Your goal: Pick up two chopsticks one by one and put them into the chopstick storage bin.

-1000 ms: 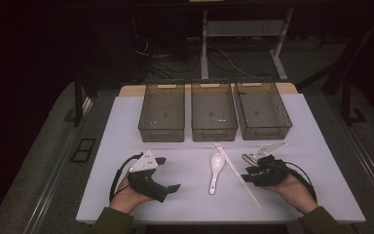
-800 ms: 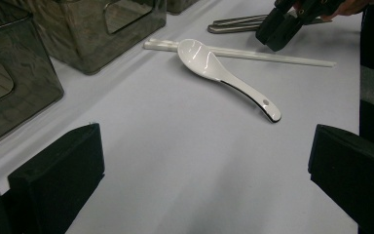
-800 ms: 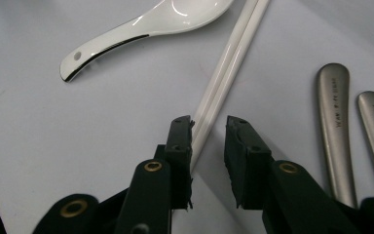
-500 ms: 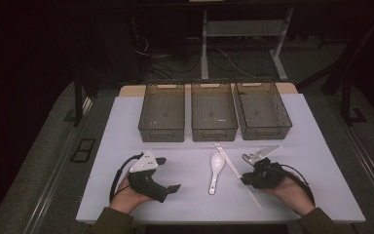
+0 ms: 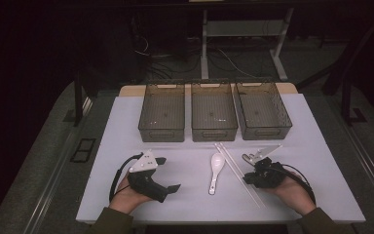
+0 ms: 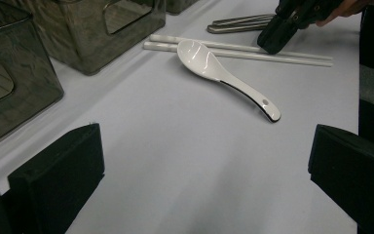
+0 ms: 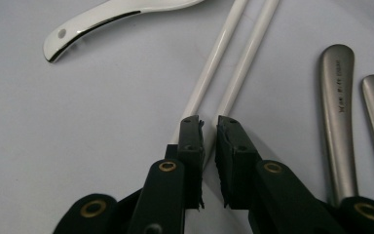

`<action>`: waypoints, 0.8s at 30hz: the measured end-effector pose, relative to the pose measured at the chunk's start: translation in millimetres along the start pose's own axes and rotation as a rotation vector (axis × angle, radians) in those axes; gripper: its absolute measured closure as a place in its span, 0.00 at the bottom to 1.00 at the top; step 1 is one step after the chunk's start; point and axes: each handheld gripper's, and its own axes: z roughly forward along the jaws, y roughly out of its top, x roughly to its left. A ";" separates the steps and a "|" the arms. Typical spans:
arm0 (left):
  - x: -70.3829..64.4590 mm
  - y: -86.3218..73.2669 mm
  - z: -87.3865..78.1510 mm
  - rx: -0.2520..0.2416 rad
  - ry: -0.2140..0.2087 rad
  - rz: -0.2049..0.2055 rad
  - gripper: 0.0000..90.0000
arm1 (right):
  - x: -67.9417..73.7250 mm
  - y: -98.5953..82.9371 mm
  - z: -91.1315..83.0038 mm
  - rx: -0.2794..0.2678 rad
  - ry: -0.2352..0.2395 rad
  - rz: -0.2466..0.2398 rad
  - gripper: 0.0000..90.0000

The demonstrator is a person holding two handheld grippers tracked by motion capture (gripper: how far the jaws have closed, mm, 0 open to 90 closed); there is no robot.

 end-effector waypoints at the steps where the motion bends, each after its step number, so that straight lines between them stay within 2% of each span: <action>1: -0.1 0.0 0.0 0.000 0.001 0.000 0.00 | 0.0 0.0 0.0 0.000 0.000 0.000 0.89; 9: -0.5 0.2 0.5 0.003 -0.004 0.001 0.00 | -4.5 -1.6 -3.2 0.019 -0.051 -0.021 0.90; 15: -0.4 0.0 1.0 0.000 -0.005 0.001 0.00 | -6.7 -1.2 -3.8 0.031 -0.046 -0.019 0.89; 19: 0.2 -0.2 0.9 -0.002 -0.005 -0.003 0.00 | -11.0 9.1 -6.7 0.041 -0.025 0.030 0.83; 21: -0.2 -0.3 1.5 -0.009 -0.004 -0.012 0.00 | -13.4 15.2 -6.3 0.054 -0.022 0.048 0.83; 24: 0.1 0.0 0.8 -0.004 -0.004 -0.006 0.00 | -15.8 22.4 -4.0 0.067 -0.021 0.061 0.83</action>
